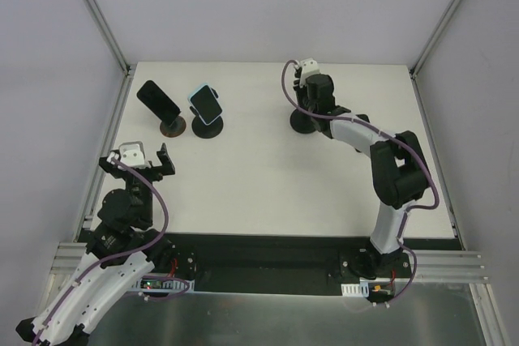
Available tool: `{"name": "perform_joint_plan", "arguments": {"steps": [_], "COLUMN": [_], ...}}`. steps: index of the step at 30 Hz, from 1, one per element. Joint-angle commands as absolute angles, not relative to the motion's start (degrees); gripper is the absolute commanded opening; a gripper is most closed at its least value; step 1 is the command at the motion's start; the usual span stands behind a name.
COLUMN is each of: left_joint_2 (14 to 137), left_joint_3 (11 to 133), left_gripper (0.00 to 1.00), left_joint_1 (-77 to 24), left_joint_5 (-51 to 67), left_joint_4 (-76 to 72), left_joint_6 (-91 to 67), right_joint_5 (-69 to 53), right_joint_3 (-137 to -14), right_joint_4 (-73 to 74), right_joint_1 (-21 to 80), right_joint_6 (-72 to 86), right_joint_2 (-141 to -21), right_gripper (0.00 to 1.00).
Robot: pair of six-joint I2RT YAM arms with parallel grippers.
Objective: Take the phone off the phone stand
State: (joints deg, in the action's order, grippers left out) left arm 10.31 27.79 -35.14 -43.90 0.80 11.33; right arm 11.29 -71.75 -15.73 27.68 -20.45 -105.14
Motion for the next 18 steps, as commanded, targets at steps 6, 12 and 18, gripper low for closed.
{"name": "perform_joint_plan", "arguments": {"steps": [6,12,18], "left_joint_2": [13.62,15.38,16.08], "left_joint_3": [27.95,28.12,28.04], "left_gripper": [0.99,0.99,0.99], "left_joint_1": [-34.45,-34.37,-34.45], "left_joint_5": [-41.57,-39.82,-37.28], "left_joint_4": [-0.26,-0.26,-0.26], "left_joint_6": [11.87,11.42,10.02], "right_joint_5": [13.01,10.2,7.74], "right_joint_3": [-80.24,-78.49,-75.68], "right_joint_4": [-22.24,-21.89,-20.13], "right_joint_1": [21.98,20.57,20.57], "right_joint_6": [-15.65,-13.01,-12.39], "right_joint_2": [-111.62,-110.75,-105.48], "right_gripper": [0.05,0.3,0.75]}}
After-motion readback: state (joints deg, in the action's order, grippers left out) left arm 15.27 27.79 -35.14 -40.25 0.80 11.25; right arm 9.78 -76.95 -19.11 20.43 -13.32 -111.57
